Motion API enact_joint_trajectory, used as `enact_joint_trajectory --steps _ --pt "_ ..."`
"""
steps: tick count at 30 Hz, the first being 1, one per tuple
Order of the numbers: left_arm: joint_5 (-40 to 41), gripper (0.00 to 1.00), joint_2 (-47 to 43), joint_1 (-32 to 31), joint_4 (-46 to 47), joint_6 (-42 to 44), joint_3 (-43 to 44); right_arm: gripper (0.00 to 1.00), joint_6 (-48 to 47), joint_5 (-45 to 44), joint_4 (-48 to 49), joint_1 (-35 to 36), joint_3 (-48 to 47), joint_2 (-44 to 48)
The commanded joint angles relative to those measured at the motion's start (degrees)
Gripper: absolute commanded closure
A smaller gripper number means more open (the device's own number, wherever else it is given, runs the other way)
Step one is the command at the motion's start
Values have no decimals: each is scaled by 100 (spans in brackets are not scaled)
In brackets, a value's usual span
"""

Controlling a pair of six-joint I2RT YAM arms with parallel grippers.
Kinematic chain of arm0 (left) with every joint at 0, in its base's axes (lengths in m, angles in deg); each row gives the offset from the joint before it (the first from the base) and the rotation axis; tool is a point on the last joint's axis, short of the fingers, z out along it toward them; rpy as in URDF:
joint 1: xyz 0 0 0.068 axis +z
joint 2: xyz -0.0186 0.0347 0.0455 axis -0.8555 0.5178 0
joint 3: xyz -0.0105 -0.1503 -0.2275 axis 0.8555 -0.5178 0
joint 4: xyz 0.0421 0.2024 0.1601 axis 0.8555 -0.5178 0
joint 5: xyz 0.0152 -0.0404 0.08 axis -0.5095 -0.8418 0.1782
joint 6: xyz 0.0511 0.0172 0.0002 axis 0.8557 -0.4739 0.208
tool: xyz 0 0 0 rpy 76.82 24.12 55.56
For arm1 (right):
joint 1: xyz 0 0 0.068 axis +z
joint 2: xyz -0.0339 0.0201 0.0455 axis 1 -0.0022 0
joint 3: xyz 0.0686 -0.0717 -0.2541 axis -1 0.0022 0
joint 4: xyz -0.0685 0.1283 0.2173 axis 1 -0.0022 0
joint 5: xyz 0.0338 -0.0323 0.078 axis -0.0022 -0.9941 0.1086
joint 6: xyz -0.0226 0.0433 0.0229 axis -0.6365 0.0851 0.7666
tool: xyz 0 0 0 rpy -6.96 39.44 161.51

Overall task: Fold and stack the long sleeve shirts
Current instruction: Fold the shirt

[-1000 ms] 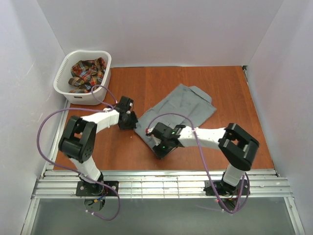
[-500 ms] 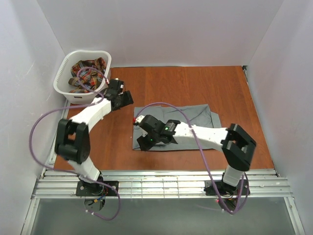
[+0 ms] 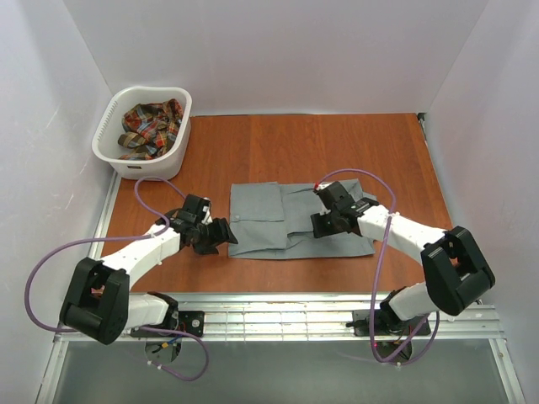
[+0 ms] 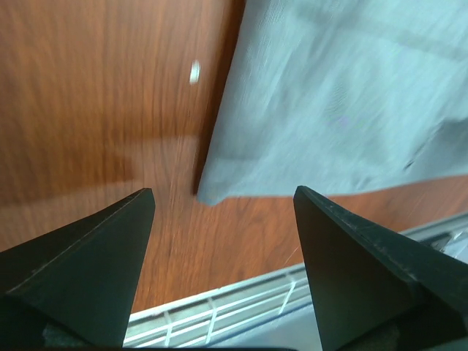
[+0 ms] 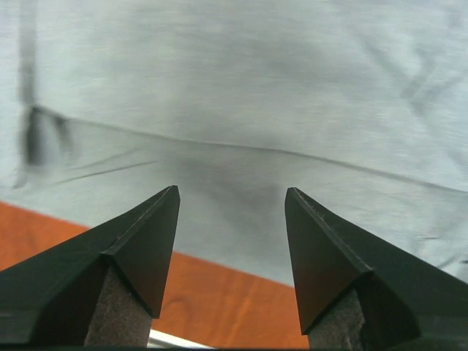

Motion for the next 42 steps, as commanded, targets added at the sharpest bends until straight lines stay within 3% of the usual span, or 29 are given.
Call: enact_joint_trajectory --steps 1,10,14,21,29,35,38,42 --pt "-425 27 -19 -153 229 -238 -142 46 -368 176 259 -415 83 94" --pt "-443 30 114 -294 309 -247 -204 47 -950 124 576 -1163 -285 -688" --pt "-286 29 -140 -381 177 -168 -134 47 -828 526 506 -1181 -488 -462" --pt "365 25 -291 -478 71 201 51 46 -441 1195 559 -839 -444 199" --pt "883 29 543 -461 238 78 499 46 -405 1020 620 172 -549 182" --pt "349 30 896 -320 309 307 1210 46 -414 695 611 568 -505 94" --pt "277 29 738 -853 467 771 1343 46 -388 598 611 516 -698 15" --pt "655 28 641 -1541 581 1605 1343 46 -212 1063 611 -72 -1032 -126"
